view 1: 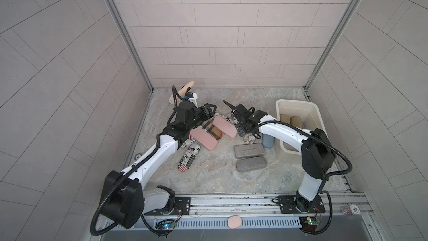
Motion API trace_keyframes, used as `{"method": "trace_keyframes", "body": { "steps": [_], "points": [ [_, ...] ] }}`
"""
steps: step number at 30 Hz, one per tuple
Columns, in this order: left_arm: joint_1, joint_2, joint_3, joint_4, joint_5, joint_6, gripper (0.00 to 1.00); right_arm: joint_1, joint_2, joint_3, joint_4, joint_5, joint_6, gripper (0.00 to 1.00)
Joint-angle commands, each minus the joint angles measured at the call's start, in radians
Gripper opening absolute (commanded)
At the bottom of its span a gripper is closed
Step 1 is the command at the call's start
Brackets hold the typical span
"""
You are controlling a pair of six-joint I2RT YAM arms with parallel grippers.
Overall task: Put the glasses cases into the storage boxes
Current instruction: Pick up the glasses case.
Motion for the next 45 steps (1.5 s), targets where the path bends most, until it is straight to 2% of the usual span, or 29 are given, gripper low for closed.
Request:
{"method": "trace_keyframes", "body": {
  "steps": [1, 10, 19, 24, 30, 35, 45],
  "points": [
    [-0.003, -0.015, 0.013, 0.003, -0.008, 0.003, 0.69, -0.006, 0.044, 0.049, -0.072, 0.020, -0.070, 0.76],
    [0.002, -0.014, 0.014, -0.001, -0.015, 0.009, 0.69, -0.008, 0.155, 0.134, -0.098, 0.001, -0.111, 0.82],
    [0.007, -0.012, 0.016, -0.003, -0.012, 0.011, 0.69, -0.016, 0.237, 0.181, -0.105, 0.064, -0.111, 0.83],
    [0.009, -0.011, 0.015, -0.003, -0.014, 0.011, 0.69, -0.022, 0.257, 0.189, -0.096, 0.057, -0.122, 0.83],
    [0.011, -0.011, 0.016, 0.000, -0.008, 0.006, 0.69, -0.025, 0.275, 0.207, -0.102, 0.064, -0.139, 0.79],
    [0.012, -0.015, 0.016, 0.000, -0.008, 0.006, 0.69, -0.025, 0.282, 0.213, -0.101, 0.077, -0.125, 0.71],
    [0.017, -0.015, 0.016, 0.002, -0.003, 0.001, 0.69, -0.023, 0.158, 0.131, -0.034, 0.082, -0.079, 0.62]
  ]
}}
